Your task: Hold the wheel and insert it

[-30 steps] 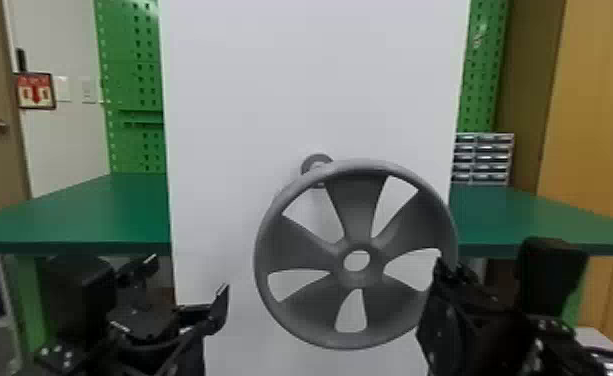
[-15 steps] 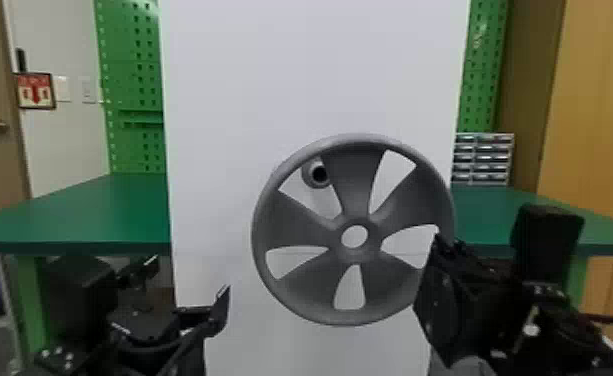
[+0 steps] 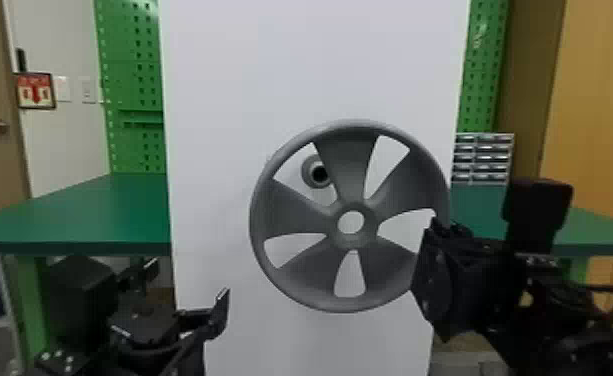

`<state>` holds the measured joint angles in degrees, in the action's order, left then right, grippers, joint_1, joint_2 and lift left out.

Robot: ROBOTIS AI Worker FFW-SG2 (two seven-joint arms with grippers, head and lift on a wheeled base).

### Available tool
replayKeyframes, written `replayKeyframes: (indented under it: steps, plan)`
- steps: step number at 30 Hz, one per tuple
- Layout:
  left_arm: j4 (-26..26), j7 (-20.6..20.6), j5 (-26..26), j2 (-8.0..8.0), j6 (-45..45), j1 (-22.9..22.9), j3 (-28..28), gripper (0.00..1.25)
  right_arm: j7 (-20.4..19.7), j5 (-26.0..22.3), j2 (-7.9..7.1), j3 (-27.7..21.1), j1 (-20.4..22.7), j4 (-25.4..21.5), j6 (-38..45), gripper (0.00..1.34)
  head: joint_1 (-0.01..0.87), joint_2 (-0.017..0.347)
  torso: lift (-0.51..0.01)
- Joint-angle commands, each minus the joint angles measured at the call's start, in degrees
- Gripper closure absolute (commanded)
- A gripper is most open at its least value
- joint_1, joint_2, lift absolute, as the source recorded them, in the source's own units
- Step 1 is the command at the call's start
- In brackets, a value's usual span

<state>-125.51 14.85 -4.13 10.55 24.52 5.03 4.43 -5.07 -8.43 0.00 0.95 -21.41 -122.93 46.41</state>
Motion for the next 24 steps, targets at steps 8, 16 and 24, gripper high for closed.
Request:
replayKeyframes:
  steps: [8, 16, 24]
  plan:
    - [0.09, 0.0, 0.0, 0.0, 0.0, -0.02, 0.14, 0.1, -1.43, 0.17, 0.05, 0.81, -2.85, -0.56, 3.42, 1.22, 0.21, 0.009, -0.442]
    - [0.09, 0.0, 0.0, 0.09, 0.0, 0.06, 0.14, 0.1, -4.42, -0.1, 0.05, 2.48, -4.16, -1.35, 5.36, 1.22, 0.21, 0.009, -0.442]
    - [0.18, -0.09, 0.26, 0.27, 0.0, 0.06, 0.23, 0.1, -6.71, -0.45, 0.05, 4.06, -5.31, -1.61, 6.68, 1.22, 0.21, 0.009, -0.442]
